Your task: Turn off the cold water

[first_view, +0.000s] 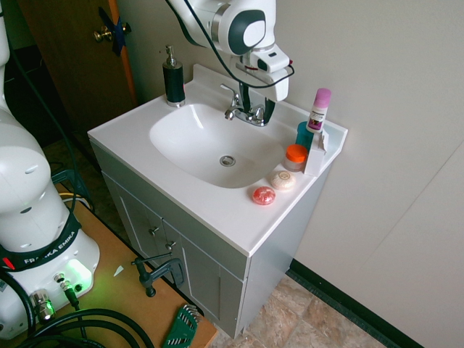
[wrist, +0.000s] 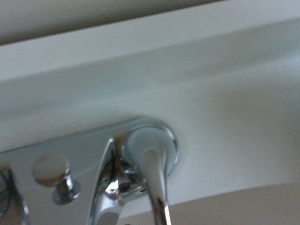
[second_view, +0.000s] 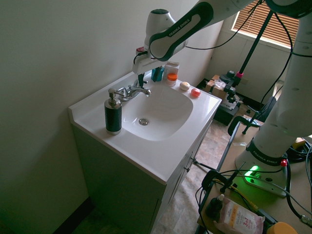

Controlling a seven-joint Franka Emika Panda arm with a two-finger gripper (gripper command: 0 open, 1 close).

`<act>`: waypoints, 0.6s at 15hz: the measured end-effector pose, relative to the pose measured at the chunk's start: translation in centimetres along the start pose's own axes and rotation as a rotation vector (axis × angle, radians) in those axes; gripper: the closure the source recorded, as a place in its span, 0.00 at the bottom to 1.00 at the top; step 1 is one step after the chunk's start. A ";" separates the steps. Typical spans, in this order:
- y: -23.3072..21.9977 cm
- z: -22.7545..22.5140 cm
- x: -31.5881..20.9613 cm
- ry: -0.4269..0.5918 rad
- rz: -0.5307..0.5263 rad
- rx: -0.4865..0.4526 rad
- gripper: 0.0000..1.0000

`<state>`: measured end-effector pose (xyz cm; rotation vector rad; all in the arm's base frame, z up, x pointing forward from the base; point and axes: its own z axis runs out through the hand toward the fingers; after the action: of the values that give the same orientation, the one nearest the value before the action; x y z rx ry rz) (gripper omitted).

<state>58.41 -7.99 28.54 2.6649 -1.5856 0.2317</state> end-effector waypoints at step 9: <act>0.7 2.8 5.2 0.071 0.043 -0.019 0.00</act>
<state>60.53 -13.14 26.50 2.5800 -1.6177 0.3068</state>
